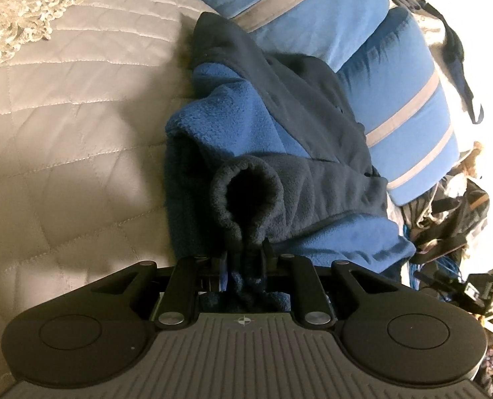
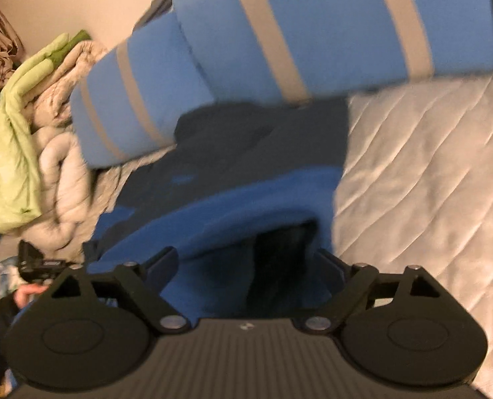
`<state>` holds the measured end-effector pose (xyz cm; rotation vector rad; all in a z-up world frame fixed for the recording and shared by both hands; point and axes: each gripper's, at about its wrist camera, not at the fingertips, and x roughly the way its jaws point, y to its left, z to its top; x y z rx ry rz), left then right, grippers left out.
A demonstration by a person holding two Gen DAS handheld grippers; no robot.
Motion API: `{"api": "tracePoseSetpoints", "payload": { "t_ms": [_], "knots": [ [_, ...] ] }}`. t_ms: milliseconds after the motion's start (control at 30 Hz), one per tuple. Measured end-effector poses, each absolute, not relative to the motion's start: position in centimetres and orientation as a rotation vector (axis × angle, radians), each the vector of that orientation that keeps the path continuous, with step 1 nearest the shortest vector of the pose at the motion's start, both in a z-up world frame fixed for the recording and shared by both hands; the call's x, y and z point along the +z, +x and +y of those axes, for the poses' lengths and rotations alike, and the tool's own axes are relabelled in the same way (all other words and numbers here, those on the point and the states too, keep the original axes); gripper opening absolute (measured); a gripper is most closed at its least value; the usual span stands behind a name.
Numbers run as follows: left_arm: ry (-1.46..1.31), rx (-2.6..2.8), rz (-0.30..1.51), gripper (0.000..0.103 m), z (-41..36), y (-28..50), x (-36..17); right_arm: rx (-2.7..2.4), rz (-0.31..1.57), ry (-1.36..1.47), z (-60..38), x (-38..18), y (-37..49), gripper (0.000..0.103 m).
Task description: Fold clothes
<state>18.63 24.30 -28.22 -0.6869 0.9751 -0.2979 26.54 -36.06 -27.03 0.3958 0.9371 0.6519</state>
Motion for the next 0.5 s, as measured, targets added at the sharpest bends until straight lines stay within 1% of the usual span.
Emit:
{"api": "tracePoseSetpoints", "payload": {
  "t_ms": [67, 167, 267, 333, 367, 433, 467, 500],
  "knots": [
    [-0.685, -0.294, 0.974, 0.019, 24.2, 18.6, -28.2, 0.658, 0.984, 0.421, -35.5, -28.6, 27.1, 0.085],
    [-0.686, -0.29, 0.977, 0.019, 24.2, 18.7, -28.2, 0.648, 1.03, 0.472, -34.6, -30.9, 27.8, 0.085],
    [-0.684, -0.285, 0.977, 0.019, 24.1, 18.6, -28.1, 0.626, 1.033, 0.528, -34.2, -32.2, 27.9, 0.085],
    [-0.687, -0.284, 0.977, 0.019, 24.1, 18.6, -28.2, 0.616, 1.021, 0.571, -34.0, -32.6, 28.1, 0.083],
    [-0.692, -0.283, 0.976, 0.019, 24.2, 18.6, -28.3, 0.612, 1.017, 0.587, -34.0, -32.8, 28.3, 0.079],
    [-0.7, -0.282, 0.975, 0.019, 24.3, 18.6, -28.4, 0.598, 1.018, 0.612, -33.9, -33.1, 28.5, 0.065],
    [-0.703, -0.282, 0.973, 0.019, 24.3, 18.6, -28.4, 0.588, 1.023, 0.622, -33.8, -33.3, 28.6, 0.055],
    [-0.706, -0.281, 0.972, 0.019, 24.3, 18.6, -28.4, 0.578, 1.028, 0.632, -33.8, -33.5, 28.7, 0.042]
  ]
}}
